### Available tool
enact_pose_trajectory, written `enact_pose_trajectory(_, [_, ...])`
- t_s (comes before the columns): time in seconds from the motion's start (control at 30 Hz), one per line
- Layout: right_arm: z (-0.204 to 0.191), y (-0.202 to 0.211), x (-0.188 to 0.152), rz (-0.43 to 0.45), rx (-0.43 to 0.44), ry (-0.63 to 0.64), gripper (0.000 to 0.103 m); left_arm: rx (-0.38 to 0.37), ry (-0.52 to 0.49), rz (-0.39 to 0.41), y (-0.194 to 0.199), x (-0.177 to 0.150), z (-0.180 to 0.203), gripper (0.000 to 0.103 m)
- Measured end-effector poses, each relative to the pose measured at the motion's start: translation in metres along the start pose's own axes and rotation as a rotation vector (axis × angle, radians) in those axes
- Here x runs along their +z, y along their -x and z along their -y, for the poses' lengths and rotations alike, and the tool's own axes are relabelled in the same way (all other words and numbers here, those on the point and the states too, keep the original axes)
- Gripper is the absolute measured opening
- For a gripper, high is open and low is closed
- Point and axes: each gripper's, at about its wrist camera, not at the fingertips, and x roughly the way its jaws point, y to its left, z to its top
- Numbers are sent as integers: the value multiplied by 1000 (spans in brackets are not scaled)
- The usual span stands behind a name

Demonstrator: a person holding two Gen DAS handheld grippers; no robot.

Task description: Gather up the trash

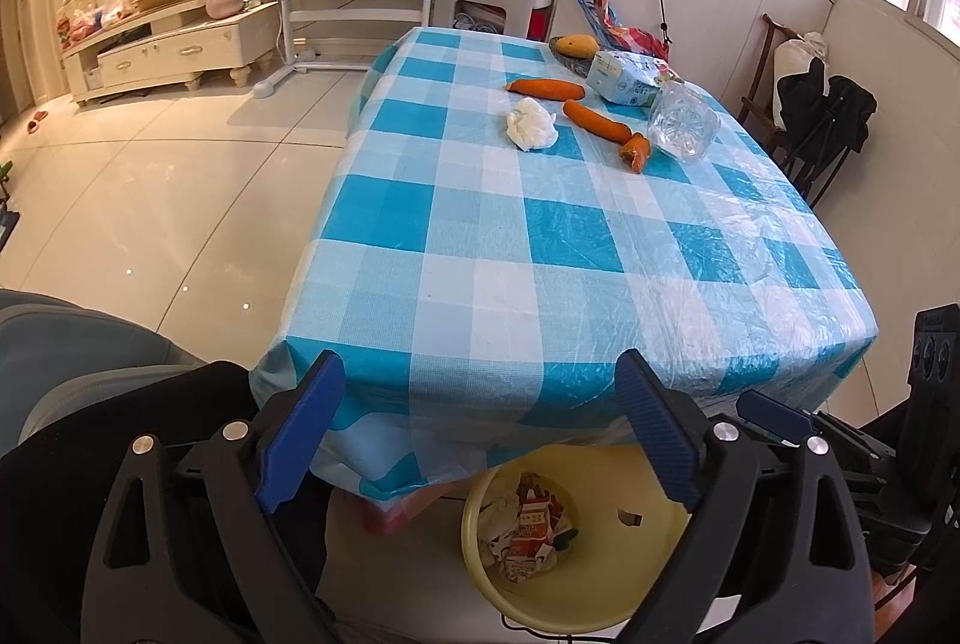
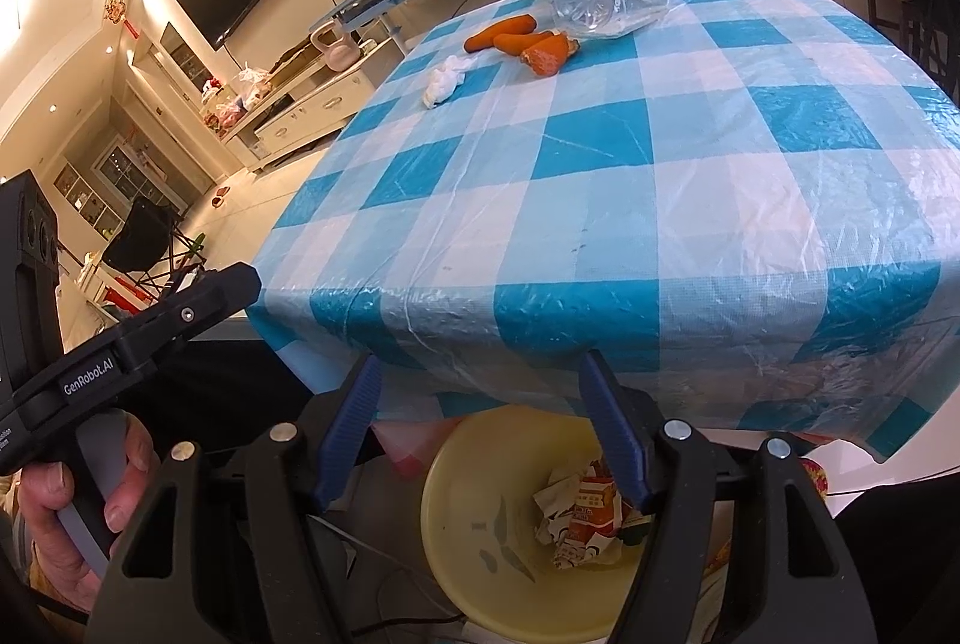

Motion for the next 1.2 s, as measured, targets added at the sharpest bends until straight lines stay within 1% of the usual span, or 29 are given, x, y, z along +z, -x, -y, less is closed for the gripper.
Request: enact_pose_trajectory(1.2, [-3, -1, -1, -2, -2, 9, 67, 5, 2, -6, -2, -3, -2, 90])
